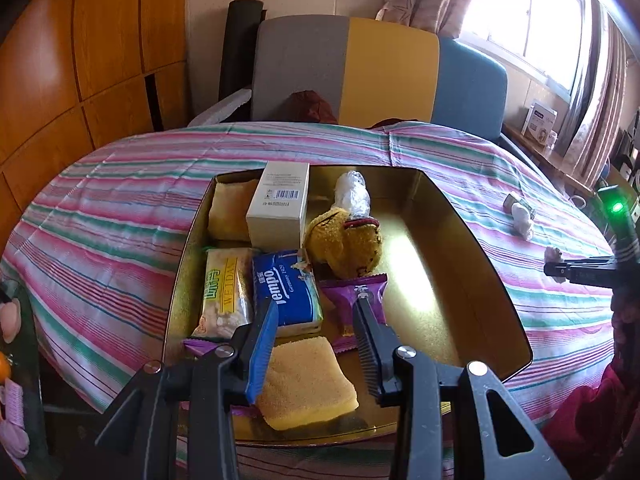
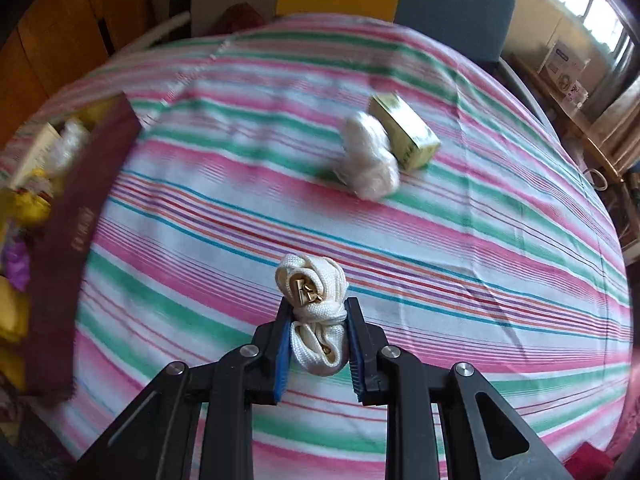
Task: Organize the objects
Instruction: 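Carry the white cord into the tray and open the right gripper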
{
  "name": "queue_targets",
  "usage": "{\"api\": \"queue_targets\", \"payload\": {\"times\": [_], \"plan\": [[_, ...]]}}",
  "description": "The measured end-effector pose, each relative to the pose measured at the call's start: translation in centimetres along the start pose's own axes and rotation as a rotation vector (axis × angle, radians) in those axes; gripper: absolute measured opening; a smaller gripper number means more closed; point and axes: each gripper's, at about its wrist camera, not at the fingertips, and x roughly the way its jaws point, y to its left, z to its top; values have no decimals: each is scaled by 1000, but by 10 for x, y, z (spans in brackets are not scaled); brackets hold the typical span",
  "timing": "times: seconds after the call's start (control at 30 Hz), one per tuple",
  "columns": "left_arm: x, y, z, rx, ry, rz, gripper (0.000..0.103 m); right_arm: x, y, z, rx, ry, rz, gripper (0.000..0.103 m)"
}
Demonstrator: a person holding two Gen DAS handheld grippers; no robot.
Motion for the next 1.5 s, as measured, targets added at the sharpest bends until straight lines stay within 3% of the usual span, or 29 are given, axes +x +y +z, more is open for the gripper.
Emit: {"api": "queue_targets", "payload": {"times": [0.17, 0.4, 0.53, 0.67, 0.8, 1.03, 1.23, 1.33, 1.5], "plan": [[-2, 9, 0, -24, -10, -5, 38, -36, 52, 6, -68, -70, 138, 24], [-9, 38, 11, -93, -45, 38, 38, -61, 156, -7, -240, -94, 331, 24], [-8, 55, 13, -135, -46, 66, 38, -48, 205, -12, -317, -63, 400, 25], [-5, 62, 11, -153, -35, 74, 38, -15, 239, -23, -369, 20, 432, 25], [-1, 61, 8, -147, -19, 70, 38, 7, 251, -33, -377, 94, 461, 26], [3, 52, 4, -119, -7, 67, 38, 3, 248, -41, -363, 79, 499, 34], [-3, 40, 5, -81, -21, 57, 38, -17, 231, -41, -332, 22, 510, 45], [-6, 32, 5, -60, -29, 51, 38, -33, 220, -38, -306, -26, 494, 57], [-9, 15, 8, -12, -39, 35, 38, -57, 183, -21, -253, -98, 447, 63]]}}
